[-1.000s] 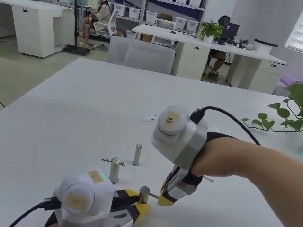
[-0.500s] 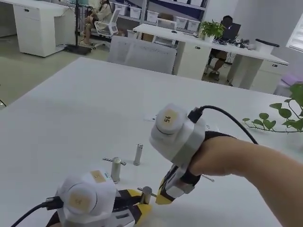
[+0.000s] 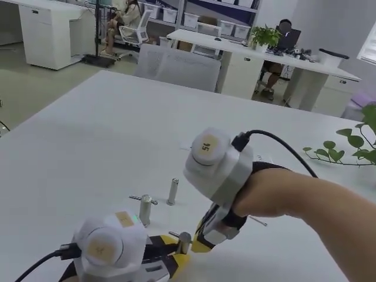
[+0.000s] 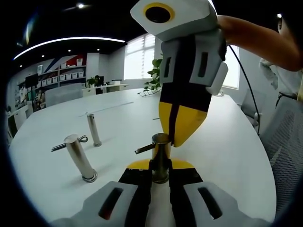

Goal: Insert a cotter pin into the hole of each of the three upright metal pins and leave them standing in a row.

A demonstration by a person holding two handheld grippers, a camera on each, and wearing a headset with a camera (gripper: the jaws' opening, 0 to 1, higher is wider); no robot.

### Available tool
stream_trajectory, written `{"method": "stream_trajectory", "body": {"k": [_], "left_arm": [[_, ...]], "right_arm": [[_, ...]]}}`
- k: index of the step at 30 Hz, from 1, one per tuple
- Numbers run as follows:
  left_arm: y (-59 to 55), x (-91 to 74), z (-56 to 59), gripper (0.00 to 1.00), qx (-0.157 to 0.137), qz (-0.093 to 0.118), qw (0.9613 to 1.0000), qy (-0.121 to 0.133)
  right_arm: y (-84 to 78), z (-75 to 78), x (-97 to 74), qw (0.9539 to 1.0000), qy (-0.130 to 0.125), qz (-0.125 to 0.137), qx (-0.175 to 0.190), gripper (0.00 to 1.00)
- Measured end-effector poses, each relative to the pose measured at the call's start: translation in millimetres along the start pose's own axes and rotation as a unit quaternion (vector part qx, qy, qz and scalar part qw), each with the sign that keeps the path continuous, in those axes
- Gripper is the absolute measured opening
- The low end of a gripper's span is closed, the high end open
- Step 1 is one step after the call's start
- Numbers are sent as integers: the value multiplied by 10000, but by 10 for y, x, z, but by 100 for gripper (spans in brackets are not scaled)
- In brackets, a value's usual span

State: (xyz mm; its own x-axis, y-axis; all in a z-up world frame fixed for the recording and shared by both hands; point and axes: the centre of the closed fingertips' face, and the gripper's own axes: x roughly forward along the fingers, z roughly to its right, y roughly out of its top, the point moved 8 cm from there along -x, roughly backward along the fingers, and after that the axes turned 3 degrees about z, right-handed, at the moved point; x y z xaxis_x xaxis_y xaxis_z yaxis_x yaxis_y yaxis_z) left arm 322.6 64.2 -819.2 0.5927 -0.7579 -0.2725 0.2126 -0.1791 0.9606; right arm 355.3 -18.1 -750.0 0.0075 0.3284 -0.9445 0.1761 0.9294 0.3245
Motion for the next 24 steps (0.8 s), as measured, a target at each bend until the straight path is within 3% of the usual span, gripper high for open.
{"method": "stream_trajectory", "body": {"k": [24], "left_arm": [[9, 12, 12, 11, 7, -22, 10000, -4]], "right_arm": [[12, 0, -10, 9999, -24, 56, -134, 3]]}}
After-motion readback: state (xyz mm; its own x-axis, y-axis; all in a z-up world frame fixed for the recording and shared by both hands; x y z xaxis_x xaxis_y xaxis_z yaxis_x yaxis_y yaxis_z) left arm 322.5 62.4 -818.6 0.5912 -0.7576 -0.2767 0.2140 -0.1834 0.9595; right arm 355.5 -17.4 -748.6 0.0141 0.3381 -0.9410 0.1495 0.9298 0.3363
